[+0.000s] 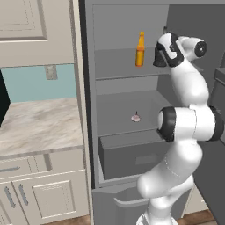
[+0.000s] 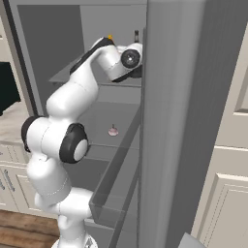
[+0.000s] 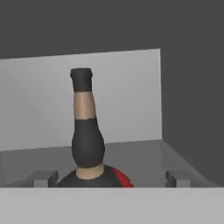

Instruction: Place the beer and liquor on the top shelf of the fridge to keep them out of children's reach, and place the garlic on lower shelves for easy access.

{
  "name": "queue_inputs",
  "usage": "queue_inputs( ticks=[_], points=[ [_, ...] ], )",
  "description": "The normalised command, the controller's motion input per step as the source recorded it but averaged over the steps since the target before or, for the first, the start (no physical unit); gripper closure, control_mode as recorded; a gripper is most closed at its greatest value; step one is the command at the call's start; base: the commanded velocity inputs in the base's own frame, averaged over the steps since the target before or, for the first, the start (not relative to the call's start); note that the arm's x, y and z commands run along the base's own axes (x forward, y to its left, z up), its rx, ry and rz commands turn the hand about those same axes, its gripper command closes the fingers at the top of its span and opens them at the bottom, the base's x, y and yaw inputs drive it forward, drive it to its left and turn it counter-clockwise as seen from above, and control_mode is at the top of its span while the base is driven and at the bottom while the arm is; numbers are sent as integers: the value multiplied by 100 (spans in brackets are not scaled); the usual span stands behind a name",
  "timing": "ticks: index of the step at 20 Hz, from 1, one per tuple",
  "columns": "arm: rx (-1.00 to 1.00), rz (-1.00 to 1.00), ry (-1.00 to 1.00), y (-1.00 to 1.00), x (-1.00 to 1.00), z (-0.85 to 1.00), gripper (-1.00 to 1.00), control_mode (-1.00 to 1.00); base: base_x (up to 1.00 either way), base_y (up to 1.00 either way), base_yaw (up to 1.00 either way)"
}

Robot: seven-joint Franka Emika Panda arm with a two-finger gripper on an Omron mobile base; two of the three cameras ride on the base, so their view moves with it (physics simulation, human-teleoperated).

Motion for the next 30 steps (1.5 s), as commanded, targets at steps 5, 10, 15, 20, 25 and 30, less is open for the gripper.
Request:
queue_inputs(
  ticks=[5,10,15,20,25,30],
  points=[
    [-15,0,4,32,-78,14,-100,-100,0,0,0],
    [-18,0,5,49,-81,14,-100,-100,0,0,0],
    [-16,0,8,38,-98,1,-100,-100,0,0,0],
    [-7,-7,22,32,-100,1,-100,-100,0,0,0],
    [0,-15,31,32,-100,5,-100,-100,0,0,0],
    [0,-16,21,40,-100,-11,-100,-100,0,0,0]
  ],
)
